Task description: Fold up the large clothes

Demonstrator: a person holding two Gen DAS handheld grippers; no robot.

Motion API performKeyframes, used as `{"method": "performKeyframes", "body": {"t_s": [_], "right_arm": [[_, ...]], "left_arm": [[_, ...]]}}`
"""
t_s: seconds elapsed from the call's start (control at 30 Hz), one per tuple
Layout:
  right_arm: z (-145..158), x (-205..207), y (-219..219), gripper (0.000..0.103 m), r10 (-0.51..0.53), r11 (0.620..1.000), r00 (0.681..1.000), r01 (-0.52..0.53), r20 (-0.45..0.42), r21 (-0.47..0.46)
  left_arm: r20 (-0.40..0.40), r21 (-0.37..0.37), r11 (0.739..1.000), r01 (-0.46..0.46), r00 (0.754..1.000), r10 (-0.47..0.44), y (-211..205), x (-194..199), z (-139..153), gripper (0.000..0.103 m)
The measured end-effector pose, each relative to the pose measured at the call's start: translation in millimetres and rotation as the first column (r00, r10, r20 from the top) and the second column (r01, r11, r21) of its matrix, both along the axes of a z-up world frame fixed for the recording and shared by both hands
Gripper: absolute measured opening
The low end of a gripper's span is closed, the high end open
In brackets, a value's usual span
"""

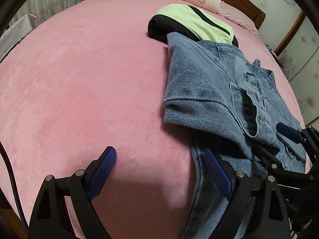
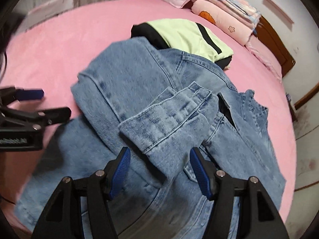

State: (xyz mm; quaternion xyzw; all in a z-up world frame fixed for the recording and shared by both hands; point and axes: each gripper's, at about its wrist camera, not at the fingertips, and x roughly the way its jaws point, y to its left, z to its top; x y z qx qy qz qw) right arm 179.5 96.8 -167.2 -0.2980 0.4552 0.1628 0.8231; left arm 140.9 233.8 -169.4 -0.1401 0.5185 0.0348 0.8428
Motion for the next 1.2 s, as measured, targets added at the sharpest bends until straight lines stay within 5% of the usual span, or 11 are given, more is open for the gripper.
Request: {"method": "performKeyframes", "body": {"t_s": [0.1, 0.17, 0.3, 0.47, 0.6, 0.73, 0.8, 0.9, 1.2], "right_arm": [[-8, 4, 5, 0.056, -0.004, 0.997, 0.999, 0.008, 0.048, -0.071], [-7, 11, 3, 0.013, -0.024, 0.995, 0.998, 0.028, 0.049, -0.094], [29, 28, -12, 0.007, -0.076, 0.997, 0.993, 0.077, 0.095, -0.006], [108, 62, -48, 0.004, -0.186, 0.973, 0.956, 0.146, 0.228, 0.180], [162, 81, -80, 0.004, -0.289, 0.932, 0.891, 0.178, 0.351, 0.316], [180, 93, -124, 0.004, -0.416, 0.876, 0.822, 0.247, 0.389, 0.414], [173, 95, -152, 0.004, -0.483, 0.836, 0.799, 0.298, 0.359, 0.461], [143, 90, -196, 0.004, -0.589, 0.767, 0.757, 0.413, 0.283, 0.491], [0, 28, -279, 0.009, -0.759, 0.527, 0.640, 0.712, -0.120, 0.464]], "left_arm": [[-0.009, 0.006, 1.000, -0.001, 1.000, 0.001, -5, 10, -6, 0.089], [-0.004, 0.010, 1.000, -0.002, 1.000, 0.002, -9, 17, -7, 0.089], [0.007, 0.024, 1.000, -0.010, 1.000, 0.010, -18, 33, -7, 0.089], [0.006, 0.014, 0.999, -0.034, 0.999, 0.034, -29, 52, -7, 0.089], [0.006, 0.027, 0.997, -0.070, 0.998, 0.070, -35, 64, -7, 0.089], [0.016, 0.016, 0.998, -0.064, 0.998, 0.063, -45, 73, -7, 0.081], [0.018, 0.019, 0.999, -0.041, 0.999, 0.040, -53, 77, -7, 0.065], [0.016, 0.051, 0.999, -0.012, 1.000, 0.011, -66, 79, -9, 0.058], [0.019, 0.151, 0.988, 0.038, 0.999, -0.041, -78, 79, -11, 0.056]]}}
